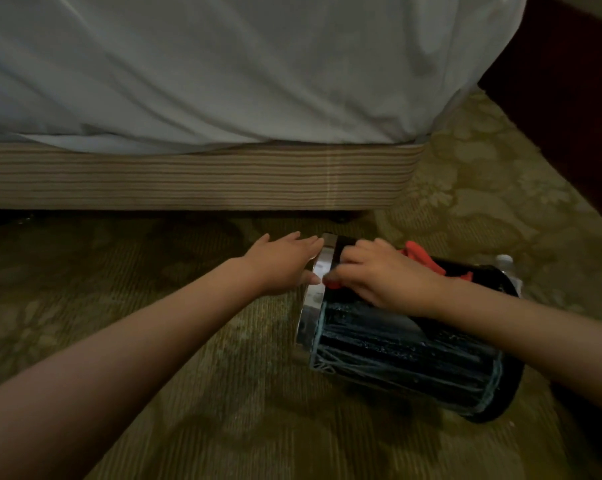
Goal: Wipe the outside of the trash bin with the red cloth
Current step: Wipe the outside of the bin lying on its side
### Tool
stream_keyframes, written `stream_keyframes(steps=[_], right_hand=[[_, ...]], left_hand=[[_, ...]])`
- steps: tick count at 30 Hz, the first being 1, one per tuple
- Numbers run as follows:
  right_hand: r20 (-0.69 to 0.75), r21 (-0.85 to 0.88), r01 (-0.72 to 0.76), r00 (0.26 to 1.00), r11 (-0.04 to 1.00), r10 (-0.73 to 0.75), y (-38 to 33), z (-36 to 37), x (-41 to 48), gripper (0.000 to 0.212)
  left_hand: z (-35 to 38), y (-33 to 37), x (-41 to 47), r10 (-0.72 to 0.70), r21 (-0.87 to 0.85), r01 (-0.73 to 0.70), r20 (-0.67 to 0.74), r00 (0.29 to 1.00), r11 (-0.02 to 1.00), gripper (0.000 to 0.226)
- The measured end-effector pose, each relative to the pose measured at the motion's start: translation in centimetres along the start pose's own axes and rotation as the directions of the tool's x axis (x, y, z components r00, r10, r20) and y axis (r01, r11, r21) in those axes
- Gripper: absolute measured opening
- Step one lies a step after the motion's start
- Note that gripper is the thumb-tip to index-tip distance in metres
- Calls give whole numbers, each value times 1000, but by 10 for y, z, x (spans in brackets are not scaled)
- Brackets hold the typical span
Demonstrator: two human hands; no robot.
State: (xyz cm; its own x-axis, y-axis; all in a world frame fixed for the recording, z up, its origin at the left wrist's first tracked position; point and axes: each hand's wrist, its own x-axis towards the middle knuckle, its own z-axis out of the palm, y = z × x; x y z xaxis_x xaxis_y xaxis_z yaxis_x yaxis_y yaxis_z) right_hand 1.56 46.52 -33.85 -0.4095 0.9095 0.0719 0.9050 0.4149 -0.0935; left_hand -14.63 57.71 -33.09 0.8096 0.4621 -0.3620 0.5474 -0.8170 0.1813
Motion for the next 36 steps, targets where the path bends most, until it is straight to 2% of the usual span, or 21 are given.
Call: stream_keyframes(steps=[1,3,4,5,6,8,10,11,14,15,18,20,24,26,29,33,36], right_hand=[[-11,4,-112,994,994,112,9,-2,5,27],[-15,-7,-370,929,929,370,25,-4,16,28],[-25,-44,-407,914,912,406,28,-2,18,30],[-25,-70,-391,920,918,390,26,0,18,30],[-37,-85,-307,952,948,305,21,1,14,30],[-37,-76,-69,997,995,66,2,1,-2,29],[7,-139,102,995,985,-102,-1,2,-11,30],[39,-150,81,996,985,-76,4,0,-10,31],[3,-88,-213,977,973,214,22,-2,0,33],[-10,-84,-257,966,963,257,27,0,2,34],[2,-50,-278,960,959,279,35,2,-3,39],[31,-47,-287,957,957,288,39,1,-14,50],[13,-18,-405,914,914,405,51,-2,-33,67],[39,-5,-410,911,912,410,51,-5,-32,64],[22,-67,-329,944,942,331,52,-13,-24,59],[-86,-82,-450,892,889,444,61,-29,-12,49],[23,-60,-428,902,902,430,59,-23,-3,45]], left_hand=[[-1,1,1,1,-10,-1,6,1000,1000,67],[-3,0,2,-2,-40,3,23,1000,999,69],[-3,0,3,-1,-66,3,33,999,998,70],[-3,-2,3,4,-92,0,42,999,996,71],[-2,-4,2,10,-110,-5,50,999,994,72],[0,-7,0,17,-110,-11,54,998,994,73],[1,-7,-1,15,-77,-12,42,999,997,73],[0,-6,-1,14,-60,-11,36,999,998,72],[-4,-2,3,22,-5,-22,22,1000,1000,69],[-5,-2,4,32,14,-33,18,999,999,68],[-5,-3,7,71,16,-72,28,997,997,69],[-4,-5,9,79,-7,-79,34,996,997,70],[-4,-5,13,54,-43,-52,47,997,998,72],[-5,-4,14,50,-61,-47,56,997,997,72],[-6,-4,13,54,-79,-49,61,997,996,72],[-5,-5,11,58,-108,-47,101,993,993,81],[-4,-4,11,49,-84,-41,105,993,996,87]])
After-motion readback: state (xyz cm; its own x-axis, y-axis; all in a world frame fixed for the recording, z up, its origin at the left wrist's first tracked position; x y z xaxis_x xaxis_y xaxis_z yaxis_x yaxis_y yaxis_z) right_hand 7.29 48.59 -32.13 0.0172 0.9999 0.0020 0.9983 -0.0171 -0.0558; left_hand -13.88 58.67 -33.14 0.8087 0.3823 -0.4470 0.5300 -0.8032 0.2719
